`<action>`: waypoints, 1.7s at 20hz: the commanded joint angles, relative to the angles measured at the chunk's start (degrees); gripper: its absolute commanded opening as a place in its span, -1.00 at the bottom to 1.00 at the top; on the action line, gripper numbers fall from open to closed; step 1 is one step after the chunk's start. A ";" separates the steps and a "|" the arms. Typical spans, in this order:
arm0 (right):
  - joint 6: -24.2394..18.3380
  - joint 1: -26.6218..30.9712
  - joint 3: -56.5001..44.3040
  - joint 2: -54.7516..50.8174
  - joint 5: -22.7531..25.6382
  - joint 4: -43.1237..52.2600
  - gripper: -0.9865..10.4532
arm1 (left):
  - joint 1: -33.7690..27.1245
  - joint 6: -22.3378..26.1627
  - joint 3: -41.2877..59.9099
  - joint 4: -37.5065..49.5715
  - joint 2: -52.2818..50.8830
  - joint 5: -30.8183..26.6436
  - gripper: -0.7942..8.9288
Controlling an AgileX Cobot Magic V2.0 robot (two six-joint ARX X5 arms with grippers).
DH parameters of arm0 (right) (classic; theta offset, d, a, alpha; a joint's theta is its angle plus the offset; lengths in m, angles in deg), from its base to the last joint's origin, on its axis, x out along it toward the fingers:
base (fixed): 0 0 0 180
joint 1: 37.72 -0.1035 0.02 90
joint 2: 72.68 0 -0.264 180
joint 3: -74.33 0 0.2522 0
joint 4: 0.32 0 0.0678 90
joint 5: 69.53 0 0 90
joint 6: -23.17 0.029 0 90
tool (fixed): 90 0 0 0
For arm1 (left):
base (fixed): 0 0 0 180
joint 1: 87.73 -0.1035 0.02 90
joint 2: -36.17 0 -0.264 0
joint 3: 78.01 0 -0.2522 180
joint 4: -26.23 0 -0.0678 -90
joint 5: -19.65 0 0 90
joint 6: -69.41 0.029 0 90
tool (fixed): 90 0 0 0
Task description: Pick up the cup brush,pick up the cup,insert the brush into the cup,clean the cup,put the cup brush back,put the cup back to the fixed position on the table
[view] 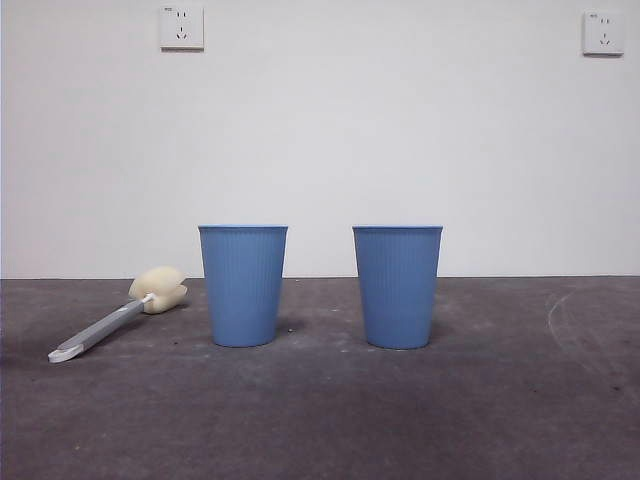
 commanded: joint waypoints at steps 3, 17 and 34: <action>-0.39 -0.04 0.17 0.02 0.04 0.17 -0.83 | -5.66 1.55 12.17 1.38 -10.10 0.17 -0.84; -0.39 -0.04 0.17 0.02 0.04 0.15 -0.83 | -8.09 -4.55 36.57 -0.31 -28.68 -0.22 -0.84; -0.39 -0.02 0.17 0.02 0.07 0.17 -0.83 | -8.09 -5.55 36.57 -1.29 -24.92 -0.20 -0.84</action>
